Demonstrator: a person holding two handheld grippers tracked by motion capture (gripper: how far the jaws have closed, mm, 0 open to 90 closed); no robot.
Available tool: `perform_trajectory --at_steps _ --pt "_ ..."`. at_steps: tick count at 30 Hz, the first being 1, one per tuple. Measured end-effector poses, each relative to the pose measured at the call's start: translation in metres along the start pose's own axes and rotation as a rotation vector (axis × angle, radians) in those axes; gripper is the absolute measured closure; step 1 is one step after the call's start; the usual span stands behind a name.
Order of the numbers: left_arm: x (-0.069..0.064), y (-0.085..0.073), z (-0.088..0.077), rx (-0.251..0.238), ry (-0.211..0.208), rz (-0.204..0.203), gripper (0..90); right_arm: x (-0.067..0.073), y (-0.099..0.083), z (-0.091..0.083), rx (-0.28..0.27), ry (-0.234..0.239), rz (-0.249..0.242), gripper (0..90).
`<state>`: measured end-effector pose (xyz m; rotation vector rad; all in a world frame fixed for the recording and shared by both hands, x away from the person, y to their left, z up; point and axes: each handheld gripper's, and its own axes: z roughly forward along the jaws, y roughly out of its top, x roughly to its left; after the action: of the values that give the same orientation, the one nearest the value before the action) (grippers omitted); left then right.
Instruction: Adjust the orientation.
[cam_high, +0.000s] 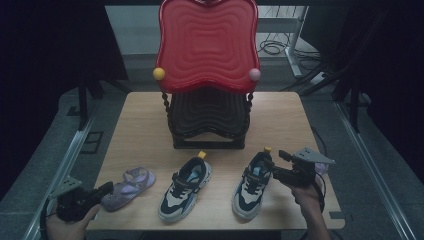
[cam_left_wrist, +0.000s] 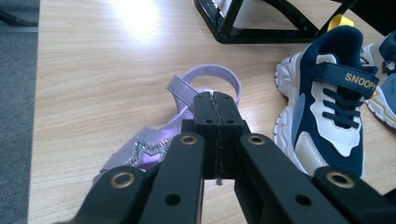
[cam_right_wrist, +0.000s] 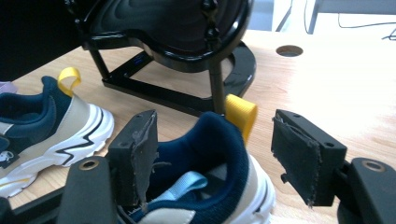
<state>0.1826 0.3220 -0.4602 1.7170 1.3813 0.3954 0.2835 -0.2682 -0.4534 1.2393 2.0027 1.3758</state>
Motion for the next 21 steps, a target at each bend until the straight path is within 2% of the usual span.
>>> perform_trajectory --at_steps 1,4,7,9,15,17,19,21 --pt "0.0 0.0 0.0 0.0 0.0 0.0 90.0 0.0 0.0 0.0 0.0 0.0 0.0 32.3" --pt "-0.002 -0.006 0.008 0.047 -0.02 0.003 90.0 -0.003 -0.004 -0.004 0.002 -0.017 0.017 32.3" --pt "-0.003 -0.012 0.017 0.087 -0.023 0.008 90.0 -0.005 -0.006 -0.009 -0.015 0.013 0.053 32.3" --pt "-0.003 -0.015 0.022 0.105 -0.03 0.009 90.0 -0.007 -0.007 -0.013 -0.021 0.005 0.066 32.1" --pt "-0.004 -0.02 0.026 0.135 -0.04 0.018 90.0 -0.009 -0.011 -0.02 -0.017 -0.022 0.078 31.7" --pt "-0.003 -0.024 0.026 0.153 -0.03 0.008 90.0 -0.009 -0.013 -0.02 -0.013 -0.027 0.078 31.7" --pt "-0.002 -0.025 0.026 0.158 -0.026 0.005 90.0 -0.009 -0.014 -0.019 -0.006 -0.024 0.084 31.7" --pt "-0.001 -0.028 0.026 0.163 -0.021 -0.002 90.0 -0.01 -0.014 -0.019 -0.013 0.004 0.102 31.6"
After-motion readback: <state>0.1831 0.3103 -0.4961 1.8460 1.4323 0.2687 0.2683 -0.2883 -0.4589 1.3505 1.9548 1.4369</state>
